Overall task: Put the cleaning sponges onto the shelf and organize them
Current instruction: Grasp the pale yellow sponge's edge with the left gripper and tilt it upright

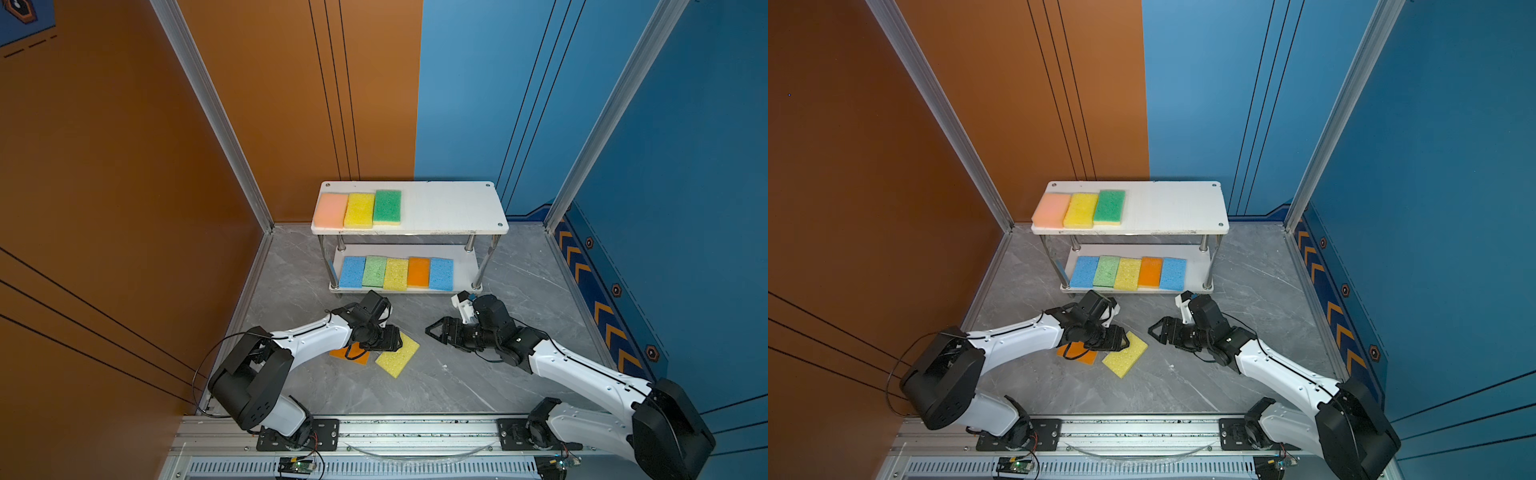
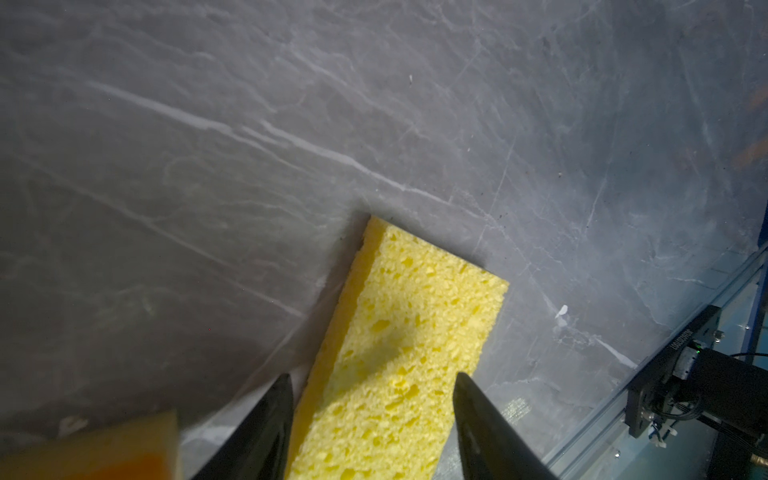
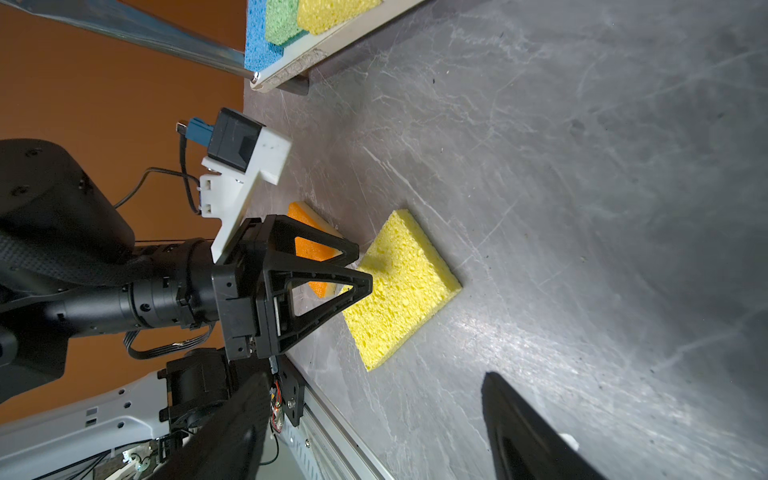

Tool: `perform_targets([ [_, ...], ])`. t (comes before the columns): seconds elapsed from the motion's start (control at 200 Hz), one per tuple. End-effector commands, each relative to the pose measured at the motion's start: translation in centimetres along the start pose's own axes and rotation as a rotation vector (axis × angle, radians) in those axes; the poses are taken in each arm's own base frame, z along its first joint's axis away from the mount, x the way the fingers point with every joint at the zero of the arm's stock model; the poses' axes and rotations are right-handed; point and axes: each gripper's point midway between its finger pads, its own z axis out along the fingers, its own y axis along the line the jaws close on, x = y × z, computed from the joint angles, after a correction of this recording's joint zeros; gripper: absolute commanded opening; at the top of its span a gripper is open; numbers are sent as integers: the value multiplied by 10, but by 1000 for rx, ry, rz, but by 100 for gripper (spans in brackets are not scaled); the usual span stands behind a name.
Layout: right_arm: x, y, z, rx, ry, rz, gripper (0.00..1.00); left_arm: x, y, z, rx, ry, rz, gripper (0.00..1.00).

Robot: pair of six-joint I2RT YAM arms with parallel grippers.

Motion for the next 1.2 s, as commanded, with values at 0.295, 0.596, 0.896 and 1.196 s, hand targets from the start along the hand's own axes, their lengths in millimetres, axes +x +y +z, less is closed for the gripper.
perform_targets([
  [0.295,4,-8,-2,27,5,-5,81,9,8,6,-41,33,23,60],
  [0.596,3,-7,-3,26,0,-5,81,18,8,11,-54,58,33,53],
  [0.896,2,-7,-3,26,-3,-5,81,32,10,20,-84,92,46,48],
  [1.196,1,-5,-5,22,-9,-7,81,35,7,22,-77,108,43,23],
])
